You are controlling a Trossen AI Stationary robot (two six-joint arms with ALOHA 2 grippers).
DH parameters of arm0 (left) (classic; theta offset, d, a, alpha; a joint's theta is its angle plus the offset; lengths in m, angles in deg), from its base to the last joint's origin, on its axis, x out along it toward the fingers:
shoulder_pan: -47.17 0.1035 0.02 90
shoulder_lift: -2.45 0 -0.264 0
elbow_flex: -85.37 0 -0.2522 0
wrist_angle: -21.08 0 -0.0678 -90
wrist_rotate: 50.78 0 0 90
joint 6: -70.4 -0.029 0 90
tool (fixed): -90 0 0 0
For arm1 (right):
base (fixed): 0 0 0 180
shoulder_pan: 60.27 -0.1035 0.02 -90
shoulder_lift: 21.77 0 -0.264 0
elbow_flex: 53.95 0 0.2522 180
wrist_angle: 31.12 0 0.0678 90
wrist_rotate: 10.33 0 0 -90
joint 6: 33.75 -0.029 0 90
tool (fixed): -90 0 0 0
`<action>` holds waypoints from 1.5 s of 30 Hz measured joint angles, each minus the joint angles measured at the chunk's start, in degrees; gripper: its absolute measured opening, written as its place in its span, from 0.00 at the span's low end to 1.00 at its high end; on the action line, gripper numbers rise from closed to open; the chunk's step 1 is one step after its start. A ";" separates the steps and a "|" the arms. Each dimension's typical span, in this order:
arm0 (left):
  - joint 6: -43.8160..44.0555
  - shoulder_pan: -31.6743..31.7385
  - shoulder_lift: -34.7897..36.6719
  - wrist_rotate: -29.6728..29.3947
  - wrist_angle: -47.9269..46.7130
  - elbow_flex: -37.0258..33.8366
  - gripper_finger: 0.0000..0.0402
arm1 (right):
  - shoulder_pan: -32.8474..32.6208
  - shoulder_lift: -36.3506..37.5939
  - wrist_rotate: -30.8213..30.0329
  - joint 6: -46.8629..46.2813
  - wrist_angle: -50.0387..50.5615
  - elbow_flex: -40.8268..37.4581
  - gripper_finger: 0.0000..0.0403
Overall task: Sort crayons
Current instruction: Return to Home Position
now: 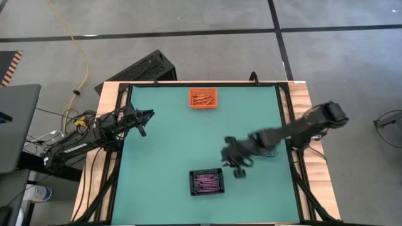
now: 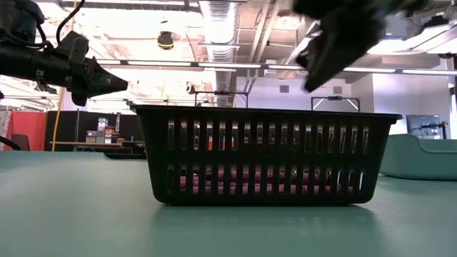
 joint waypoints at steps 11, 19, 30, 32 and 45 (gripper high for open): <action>0.00 0.00 0.00 0.01 -0.01 0.01 0.14 | -7.29 18.70 -16.71 -0.13 -25.79 -23.54 0.23; -0.01 0.00 0.00 0.01 -0.01 0.01 0.14 | 5.52 35.57 -7.68 5.07 -37.42 -38.22 0.23; -0.01 0.00 0.00 0.02 -0.01 0.01 0.14 | 18.05 54.71 1.02 5.78 -27.85 -45.13 0.23; 0.00 0.00 0.00 0.00 -0.01 0.01 0.14 | 18.74 58.00 -0.39 5.54 -25.69 -45.85 0.23; -0.01 0.00 0.00 0.02 -0.01 0.01 0.14 | 19.12 75.35 -9.47 4.54 -20.21 -52.66 0.23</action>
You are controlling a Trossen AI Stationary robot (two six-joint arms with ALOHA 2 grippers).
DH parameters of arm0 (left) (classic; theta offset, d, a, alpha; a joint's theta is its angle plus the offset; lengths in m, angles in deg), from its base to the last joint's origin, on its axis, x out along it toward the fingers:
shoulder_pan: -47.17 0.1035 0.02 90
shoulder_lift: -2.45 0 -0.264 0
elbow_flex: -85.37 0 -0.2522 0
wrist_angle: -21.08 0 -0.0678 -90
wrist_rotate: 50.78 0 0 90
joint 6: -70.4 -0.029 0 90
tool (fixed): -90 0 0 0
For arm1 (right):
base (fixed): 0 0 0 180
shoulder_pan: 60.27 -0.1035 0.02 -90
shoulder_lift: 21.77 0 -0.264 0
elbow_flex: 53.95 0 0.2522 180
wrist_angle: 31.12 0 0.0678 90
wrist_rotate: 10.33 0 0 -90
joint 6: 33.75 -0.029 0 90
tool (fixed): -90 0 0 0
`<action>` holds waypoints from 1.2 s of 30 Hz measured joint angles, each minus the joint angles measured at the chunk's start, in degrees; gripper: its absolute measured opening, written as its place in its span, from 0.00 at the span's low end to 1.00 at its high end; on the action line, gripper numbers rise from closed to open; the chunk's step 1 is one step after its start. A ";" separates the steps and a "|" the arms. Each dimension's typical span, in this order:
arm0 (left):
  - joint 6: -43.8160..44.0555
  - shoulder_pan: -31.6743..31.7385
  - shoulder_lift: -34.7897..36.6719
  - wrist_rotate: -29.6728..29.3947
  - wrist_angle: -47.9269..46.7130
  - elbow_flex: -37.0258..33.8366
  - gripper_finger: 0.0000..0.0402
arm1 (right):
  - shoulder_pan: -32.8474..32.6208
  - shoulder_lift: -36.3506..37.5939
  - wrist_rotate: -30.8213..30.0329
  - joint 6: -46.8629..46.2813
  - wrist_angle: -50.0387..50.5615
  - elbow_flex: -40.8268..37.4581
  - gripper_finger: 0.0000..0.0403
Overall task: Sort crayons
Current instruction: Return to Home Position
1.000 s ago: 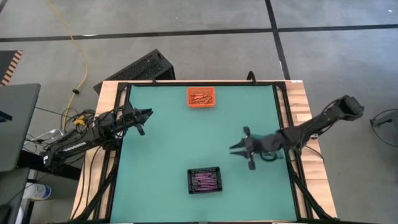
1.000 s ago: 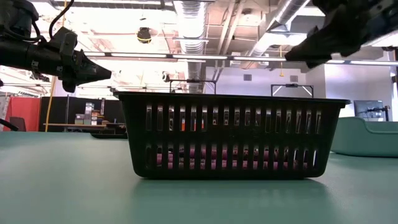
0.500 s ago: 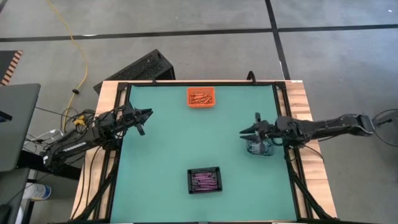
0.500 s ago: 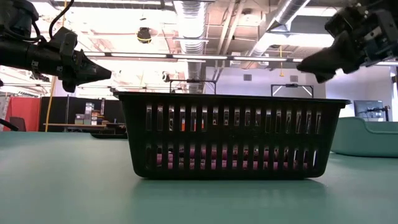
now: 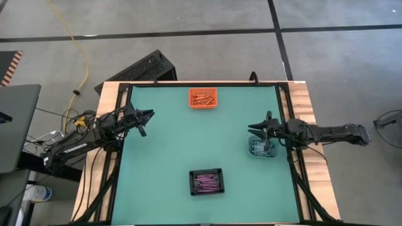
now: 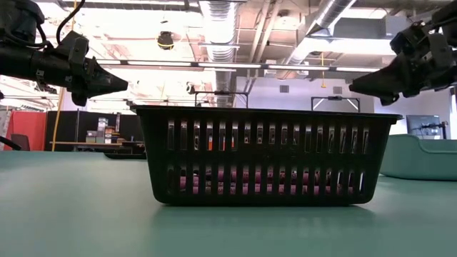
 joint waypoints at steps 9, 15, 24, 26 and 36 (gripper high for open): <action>0.00 0.00 0.00 -0.02 0.00 0.00 0.14 | 0.02 7.25 -1.36 4.53 2.53 0.22 0.23; 0.00 0.00 0.00 0.00 0.00 0.00 0.14 | -0.02 7.37 -1.35 4.04 2.72 0.22 0.23; 0.01 0.00 0.00 -0.02 -0.01 0.00 0.14 | -0.02 7.36 -1.33 -1.78 2.70 0.22 0.23; 0.00 0.00 0.00 -0.01 0.00 0.00 0.14 | -0.02 7.37 -1.33 -1.76 2.69 0.22 0.23; 0.02 0.00 0.00 0.00 0.00 0.00 0.14 | -0.02 7.35 -1.32 -1.80 2.68 0.22 0.23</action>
